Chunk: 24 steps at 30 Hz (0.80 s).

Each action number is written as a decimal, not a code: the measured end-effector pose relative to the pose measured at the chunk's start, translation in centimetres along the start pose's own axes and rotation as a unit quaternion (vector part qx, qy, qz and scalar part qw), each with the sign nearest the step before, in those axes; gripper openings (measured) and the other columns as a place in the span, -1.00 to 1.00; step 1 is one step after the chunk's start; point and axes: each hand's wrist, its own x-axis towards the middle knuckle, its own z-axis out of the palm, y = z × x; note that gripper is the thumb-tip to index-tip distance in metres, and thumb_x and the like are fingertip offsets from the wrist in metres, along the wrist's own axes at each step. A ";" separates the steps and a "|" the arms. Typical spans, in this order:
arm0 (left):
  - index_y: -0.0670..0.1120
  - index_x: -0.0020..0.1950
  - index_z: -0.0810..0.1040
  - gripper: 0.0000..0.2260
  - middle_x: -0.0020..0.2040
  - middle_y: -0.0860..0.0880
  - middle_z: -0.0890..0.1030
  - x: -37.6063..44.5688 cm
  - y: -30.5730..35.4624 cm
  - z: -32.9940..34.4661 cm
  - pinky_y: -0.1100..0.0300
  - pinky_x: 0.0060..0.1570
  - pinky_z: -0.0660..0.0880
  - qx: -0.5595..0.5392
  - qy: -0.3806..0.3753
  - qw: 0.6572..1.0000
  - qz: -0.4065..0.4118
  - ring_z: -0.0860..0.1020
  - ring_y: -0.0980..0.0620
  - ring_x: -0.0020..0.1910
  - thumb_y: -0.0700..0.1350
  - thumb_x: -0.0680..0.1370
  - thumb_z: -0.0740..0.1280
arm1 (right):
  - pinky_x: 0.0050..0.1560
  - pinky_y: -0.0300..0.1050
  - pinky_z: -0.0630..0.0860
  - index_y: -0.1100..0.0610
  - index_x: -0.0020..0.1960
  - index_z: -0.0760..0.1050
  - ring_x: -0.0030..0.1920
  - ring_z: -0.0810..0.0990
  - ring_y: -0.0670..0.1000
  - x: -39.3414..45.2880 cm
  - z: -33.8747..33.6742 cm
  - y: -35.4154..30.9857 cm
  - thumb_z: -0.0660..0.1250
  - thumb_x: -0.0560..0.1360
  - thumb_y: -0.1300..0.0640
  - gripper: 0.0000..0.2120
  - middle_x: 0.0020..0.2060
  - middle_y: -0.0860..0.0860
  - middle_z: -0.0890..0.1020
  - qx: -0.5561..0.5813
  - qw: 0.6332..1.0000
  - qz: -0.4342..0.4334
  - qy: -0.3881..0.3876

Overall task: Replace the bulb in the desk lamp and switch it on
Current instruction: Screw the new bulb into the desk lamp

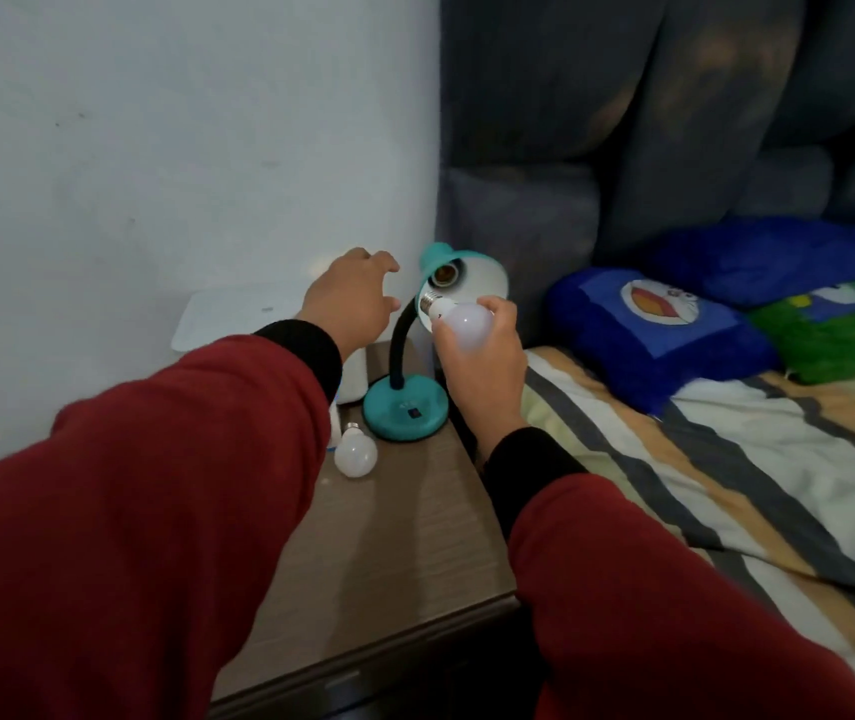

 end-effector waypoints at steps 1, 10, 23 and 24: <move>-0.07 0.43 0.31 -0.57 0.32 -0.19 0.40 0.5 0.7 0.2 0.04 0.25 0.36 -0.005 -0.003 1.000 0.008 0.39 -0.15 0.31 -0.11 0.57 0.28 | 0.12 -0.03 0.46 0.04 0.28 0.32 0.15 0.51 0.15 0.4 -0.3 0.4 0.36 0.43 -0.05 -0.51 0.16 0.14 0.53 0.003 1.000 0.005 0.001; 0.04 0.51 0.16 -0.40 0.39 -0.19 0.40 3.8 2.8 2.4 0.22 0.32 0.26 -0.039 -0.025 0.997 0.064 0.38 -0.13 0.36 -0.29 0.54 0.30 | 0.02 -0.21 0.29 0.01 0.35 0.31 0.19 0.46 0.13 4.0 0.1 2.5 0.39 0.39 0.13 -0.44 0.21 0.14 0.48 0.030 0.998 0.041 -0.030; 0.10 0.44 0.29 -0.45 -0.03 0.00 0.44 4.5 1.5 3.0 0.59 -0.10 0.20 -0.103 -0.045 0.992 0.050 0.41 0.25 -0.32 -0.36 0.56 0.24 | 0.23 -0.07 0.40 0.03 0.43 0.26 0.28 0.46 0.13 6.4 2.1 2.0 0.38 0.47 0.03 -0.41 0.30 0.12 0.48 0.039 0.996 0.052 -0.057; 0.10 0.44 0.30 -0.45 0.01 -0.02 0.46 4.5 1.5 2.9 0.59 -0.10 0.20 -0.108 -0.047 0.992 0.046 0.43 0.20 -0.28 -0.36 0.56 0.24 | 0.23 -0.09 0.40 0.04 0.44 0.26 0.28 0.45 0.13 6.4 2.3 2.0 0.39 0.47 0.01 -0.40 0.30 0.13 0.46 0.042 0.996 0.055 -0.051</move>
